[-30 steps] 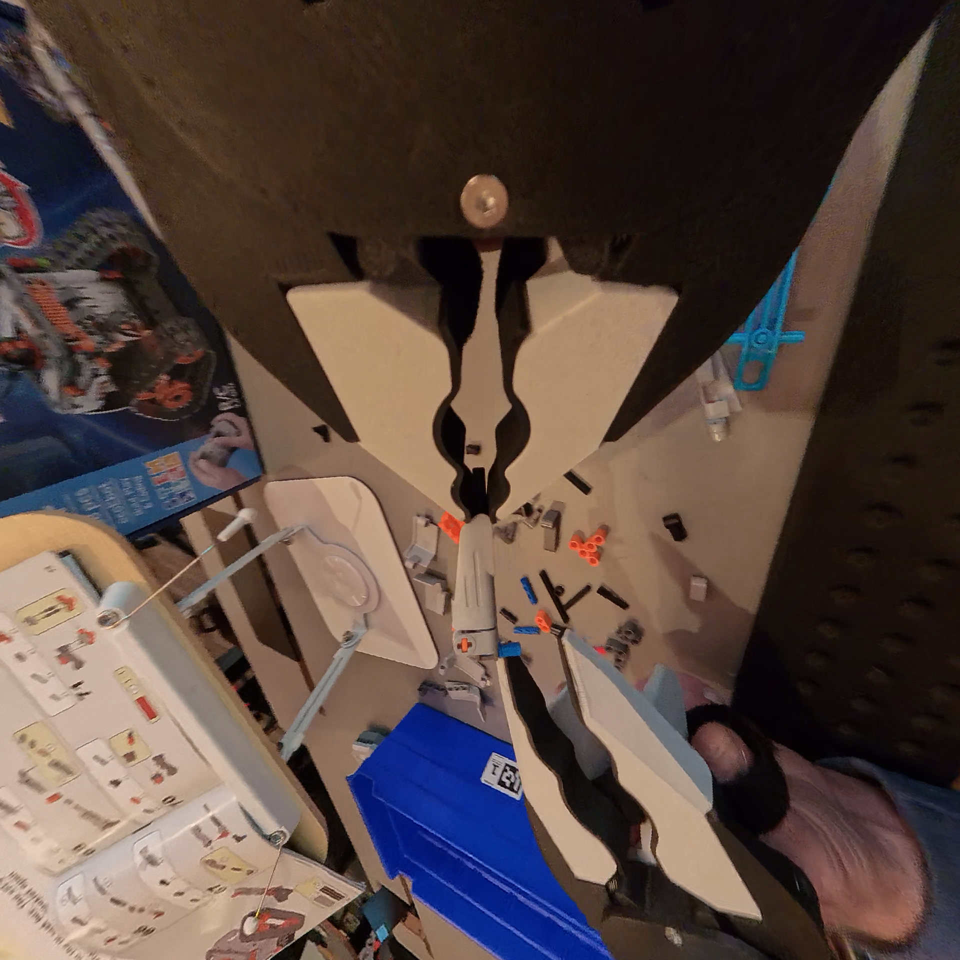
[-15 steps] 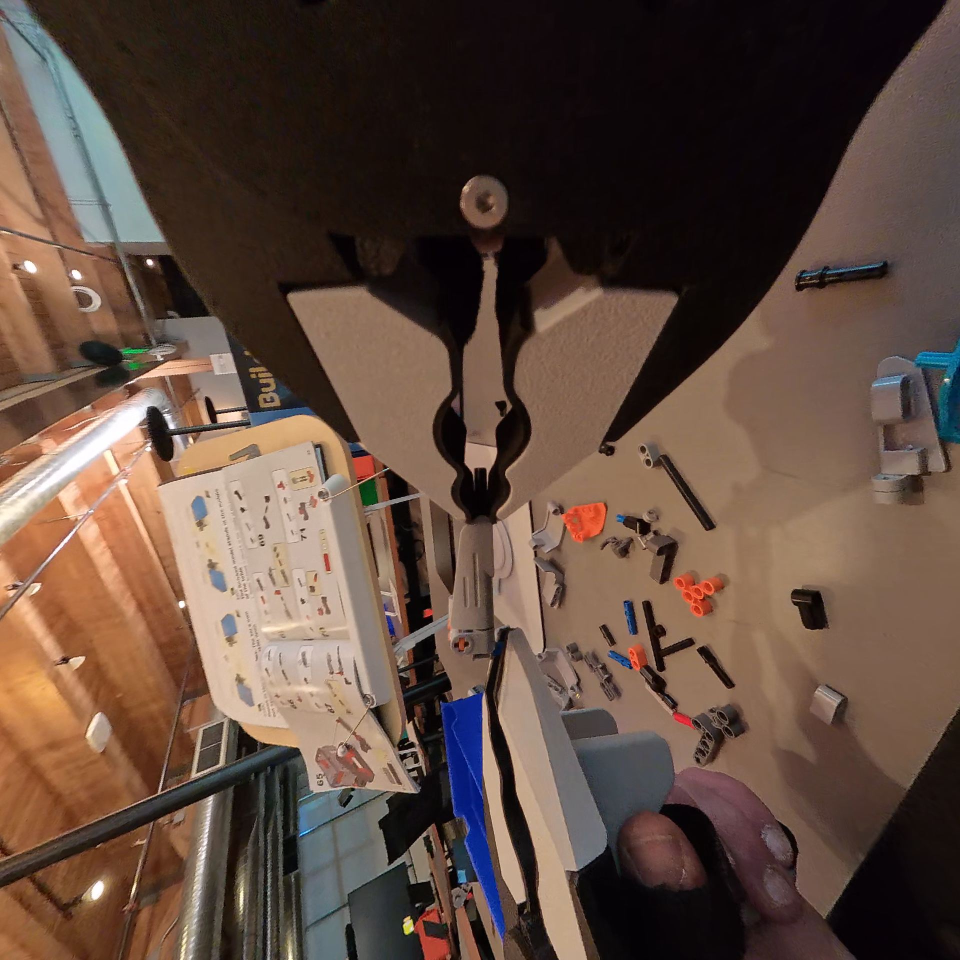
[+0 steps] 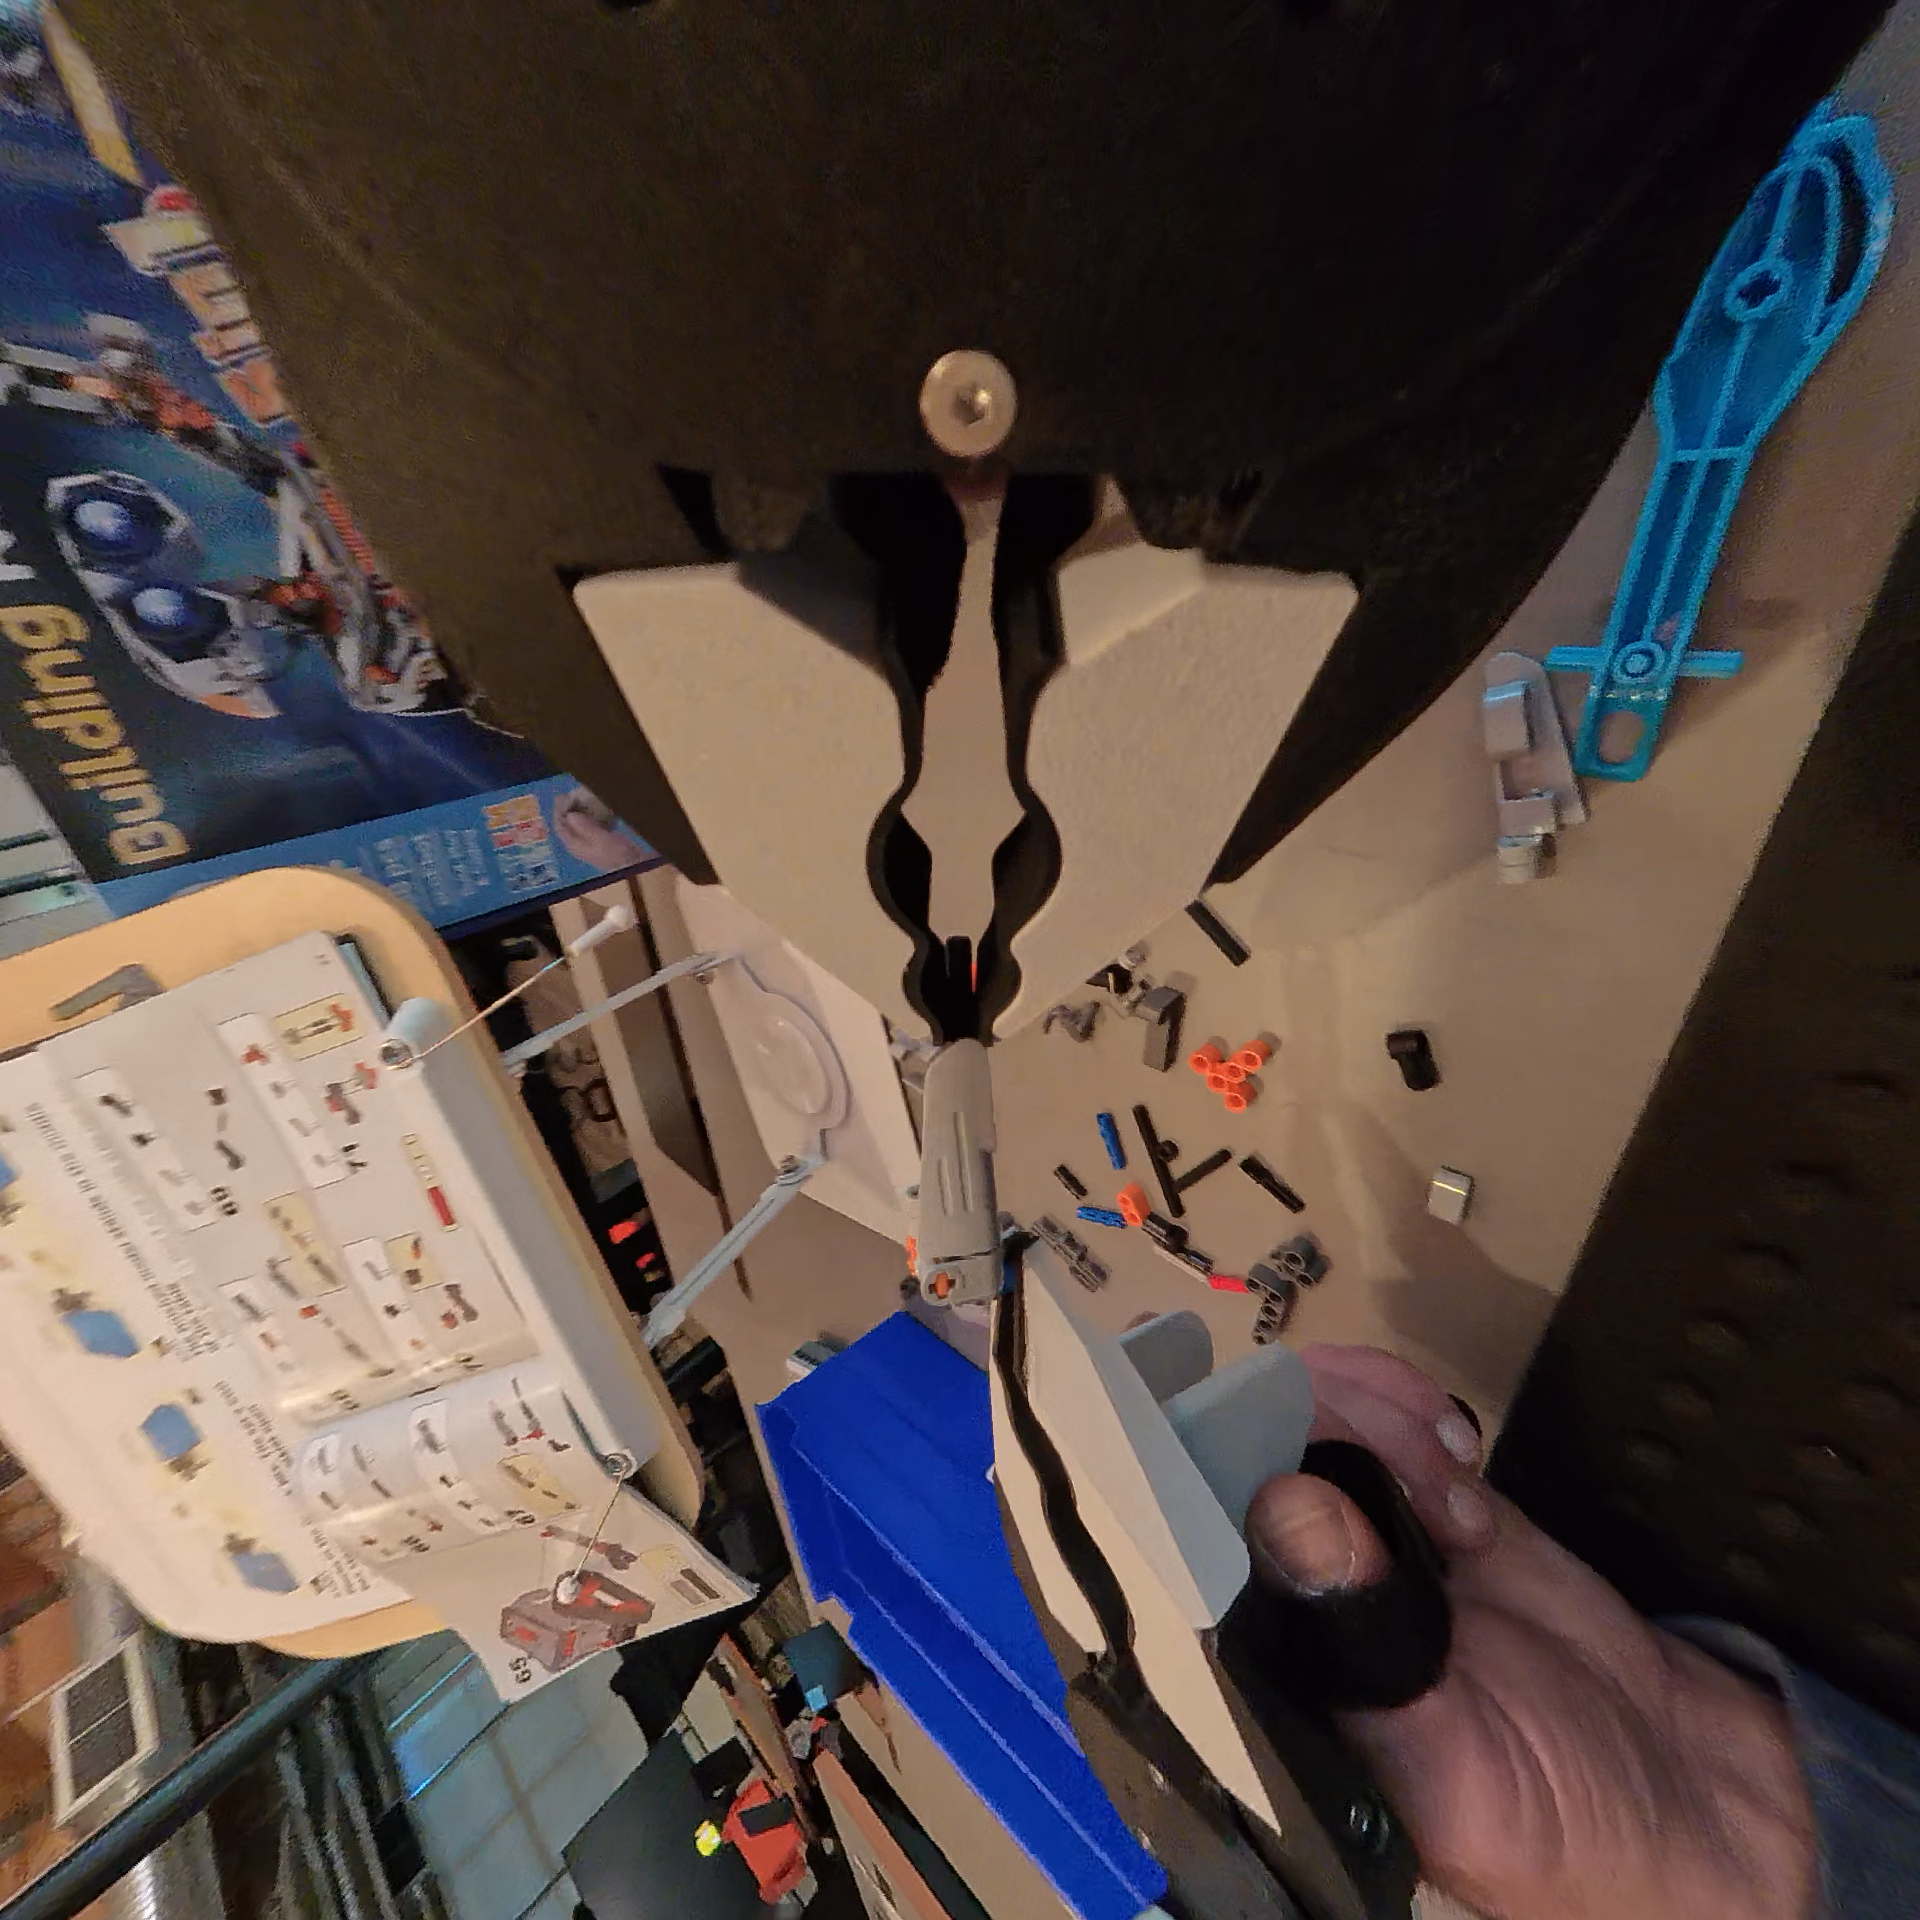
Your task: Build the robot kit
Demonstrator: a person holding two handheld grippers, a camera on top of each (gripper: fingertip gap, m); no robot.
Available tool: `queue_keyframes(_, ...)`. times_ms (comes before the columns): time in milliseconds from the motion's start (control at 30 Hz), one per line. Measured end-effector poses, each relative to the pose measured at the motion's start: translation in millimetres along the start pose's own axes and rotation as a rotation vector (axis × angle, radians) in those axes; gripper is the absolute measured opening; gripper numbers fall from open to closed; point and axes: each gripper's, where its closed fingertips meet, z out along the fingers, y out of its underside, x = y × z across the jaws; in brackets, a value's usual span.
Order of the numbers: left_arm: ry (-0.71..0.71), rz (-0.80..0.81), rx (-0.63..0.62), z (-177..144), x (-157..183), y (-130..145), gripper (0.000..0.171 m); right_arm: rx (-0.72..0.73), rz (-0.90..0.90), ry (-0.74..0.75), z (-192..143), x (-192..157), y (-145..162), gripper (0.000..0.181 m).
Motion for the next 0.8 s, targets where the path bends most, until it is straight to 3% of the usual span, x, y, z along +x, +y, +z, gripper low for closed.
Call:
queue_keyframes(267, -0.034, 0.039, -0.001, 0, -3, 0, 0.011, 0.02, 0.152, -0.104, 1, -6, 2, 0.001)
queue_keyframes(800, -0.035, 0.068, -0.032, 3, -1, 6, 0.01, 0.03, 0.246, -0.195, 3, -14, 7, 0.001)
